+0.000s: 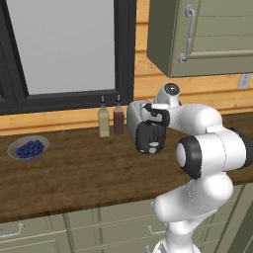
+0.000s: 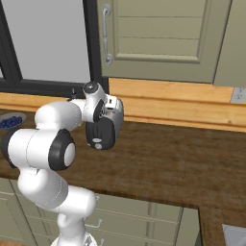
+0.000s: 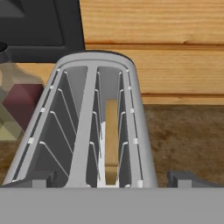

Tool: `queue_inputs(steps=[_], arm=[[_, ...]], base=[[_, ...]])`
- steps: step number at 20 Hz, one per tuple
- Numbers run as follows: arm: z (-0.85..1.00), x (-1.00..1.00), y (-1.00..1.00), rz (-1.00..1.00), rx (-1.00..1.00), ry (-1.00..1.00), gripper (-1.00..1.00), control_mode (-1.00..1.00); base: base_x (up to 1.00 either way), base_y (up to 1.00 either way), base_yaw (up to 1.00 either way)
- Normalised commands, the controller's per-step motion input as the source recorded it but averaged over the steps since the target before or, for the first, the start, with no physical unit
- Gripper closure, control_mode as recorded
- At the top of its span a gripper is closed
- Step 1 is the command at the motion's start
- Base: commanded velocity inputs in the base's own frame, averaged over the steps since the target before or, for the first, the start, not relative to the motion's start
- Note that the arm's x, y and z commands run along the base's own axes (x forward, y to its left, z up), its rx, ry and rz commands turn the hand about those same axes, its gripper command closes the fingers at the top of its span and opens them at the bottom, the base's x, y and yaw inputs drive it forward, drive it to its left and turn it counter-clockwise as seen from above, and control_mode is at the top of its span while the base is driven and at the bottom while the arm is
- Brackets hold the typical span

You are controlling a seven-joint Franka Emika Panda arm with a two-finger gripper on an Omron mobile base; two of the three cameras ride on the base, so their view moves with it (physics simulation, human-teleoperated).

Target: Start the toaster. Once the lever pops up, take the bread to the plate on the dining counter.

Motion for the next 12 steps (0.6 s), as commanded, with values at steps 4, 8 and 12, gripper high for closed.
queue_inputs(steps=[4, 8, 12], arm=[[0.00, 0.00, 0.00, 0.00, 0.00, 0.00, -1.00, -1.00], [0.00, 0.00, 0.00, 0.00, 0.00, 0.00, -1.00, -1.00], [0.00, 0.00, 0.00, 0.00, 0.00, 0.00, -1.00, -1.00]], base=[[0.00, 0.00, 0.00], [0.00, 0.00, 0.00], [0.00, 0.00, 0.00]])
